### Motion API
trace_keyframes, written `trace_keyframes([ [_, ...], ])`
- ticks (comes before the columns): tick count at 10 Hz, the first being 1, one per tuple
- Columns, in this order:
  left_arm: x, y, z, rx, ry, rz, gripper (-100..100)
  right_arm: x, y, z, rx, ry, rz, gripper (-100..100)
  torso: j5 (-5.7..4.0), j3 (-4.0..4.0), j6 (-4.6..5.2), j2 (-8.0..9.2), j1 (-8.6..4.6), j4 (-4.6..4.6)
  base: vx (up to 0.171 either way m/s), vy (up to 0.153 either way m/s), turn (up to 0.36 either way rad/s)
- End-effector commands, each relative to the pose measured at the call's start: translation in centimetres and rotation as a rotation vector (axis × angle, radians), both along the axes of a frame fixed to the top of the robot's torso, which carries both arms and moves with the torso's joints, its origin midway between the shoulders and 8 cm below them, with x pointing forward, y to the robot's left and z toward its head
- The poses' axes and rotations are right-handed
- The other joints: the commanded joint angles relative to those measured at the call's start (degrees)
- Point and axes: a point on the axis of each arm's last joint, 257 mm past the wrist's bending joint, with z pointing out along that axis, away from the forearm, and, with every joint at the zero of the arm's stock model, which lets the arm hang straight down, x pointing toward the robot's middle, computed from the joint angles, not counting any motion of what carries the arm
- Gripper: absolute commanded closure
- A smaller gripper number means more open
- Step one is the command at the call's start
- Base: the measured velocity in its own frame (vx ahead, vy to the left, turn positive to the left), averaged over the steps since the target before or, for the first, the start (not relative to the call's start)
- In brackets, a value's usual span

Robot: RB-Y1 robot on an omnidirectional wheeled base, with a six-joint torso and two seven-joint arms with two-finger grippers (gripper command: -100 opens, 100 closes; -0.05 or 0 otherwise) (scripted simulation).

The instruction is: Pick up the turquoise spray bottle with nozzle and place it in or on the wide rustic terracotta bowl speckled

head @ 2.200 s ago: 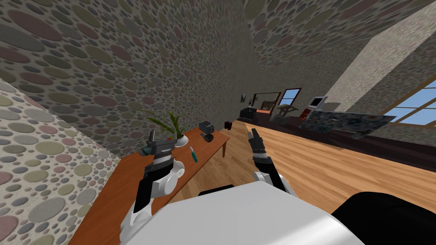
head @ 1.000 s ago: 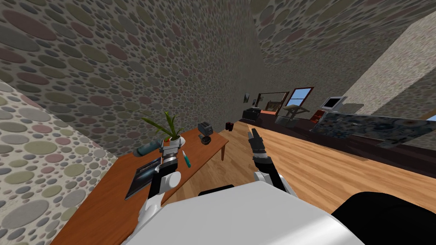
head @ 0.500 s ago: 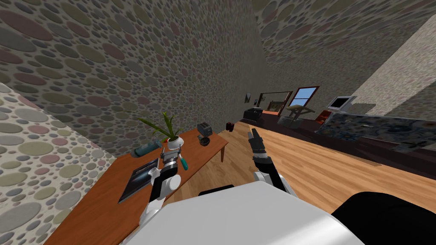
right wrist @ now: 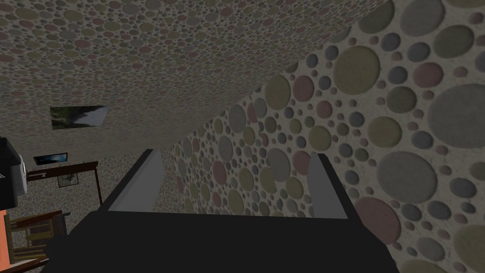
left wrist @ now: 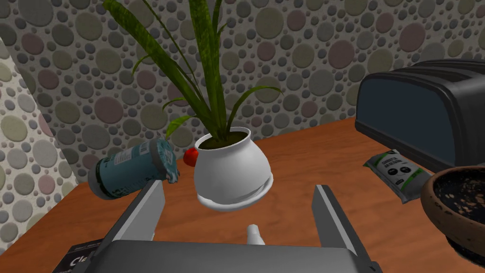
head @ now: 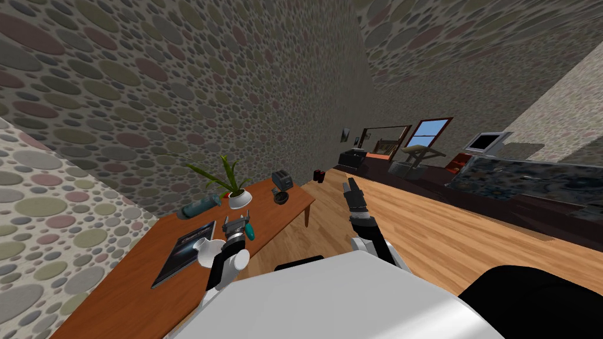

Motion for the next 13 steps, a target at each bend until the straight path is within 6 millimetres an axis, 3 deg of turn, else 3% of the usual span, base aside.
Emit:
trace_keyframes([
  [1, -0.7, 0.6, -2.5, -0.047, 0.040, 0.019, -100, 0.0, 0.0, 0.0, 0.000, 0.000, 0.000, 0, 0.00, 0.00, 0.00, 0.00, 0.00, 0.00, 0.029, -0.037, 0.023],
  [2, -0.7, 0.6, -2.5, -0.047, 0.040, 0.019, -100, 0.0, 0.0, 0.0, 0.000, 0.000, 0.000, 0, 0.01, 0.04, -0.01, 0.06, 0.04, 0.01, 0.022, -0.028, 0.025],
  [5, -3.1, 1.0, -8.2, -0.170, 0.118, 0.071, -100, 0.0, 0.0, 0.0, 0.000, 0.000, 0.000, 0, 0.01, 0.02, -0.01, 0.03, 0.03, 0.01, 0.044, -0.041, 0.056],
  [8, -5.4, -0.6, -13.0, -0.299, 0.177, 0.121, -100, 0.0, 0.0, 0.0, 0.000, 0.000, 0.000, 0, 0.02, 0.02, -0.01, 0.04, 0.07, 0.01, 0.038, -0.029, 0.053],
  [9, -5.8, -1.3, -14.1, -0.334, 0.186, 0.132, -100, 0.0, 0.0, 0.0, 0.000, 0.000, 0.000, 0, 0.02, 0.05, -0.01, 0.08, 0.11, 0.02, 0.022, -0.011, 0.036],
  [11, -5.7, -1.3, -13.7, -0.327, 0.186, 0.128, -100, 0.0, 0.0, 0.0, 0.000, 0.000, 0.000, 0, 0.03, 0.08, 0.00, 0.14, 0.17, 0.04, 0.006, -0.002, 0.003],
  [12, -5.7, -1.4, -13.7, -0.329, 0.185, 0.129, 0, 0.0, 0.0, 0.0, 0.000, 0.000, 0.000, 0, 0.03, 0.10, 0.00, 0.17, 0.20, 0.05, 0.000, 0.000, 0.000],
  [13, -5.7, -1.4, -13.7, -0.329, 0.185, 0.129, -100, 0.0, 0.0, 0.0, 0.000, 0.000, 0.000, 0, 0.03, 0.11, 0.00, 0.18, 0.20, 0.05, 0.000, 0.000, 0.000],
])
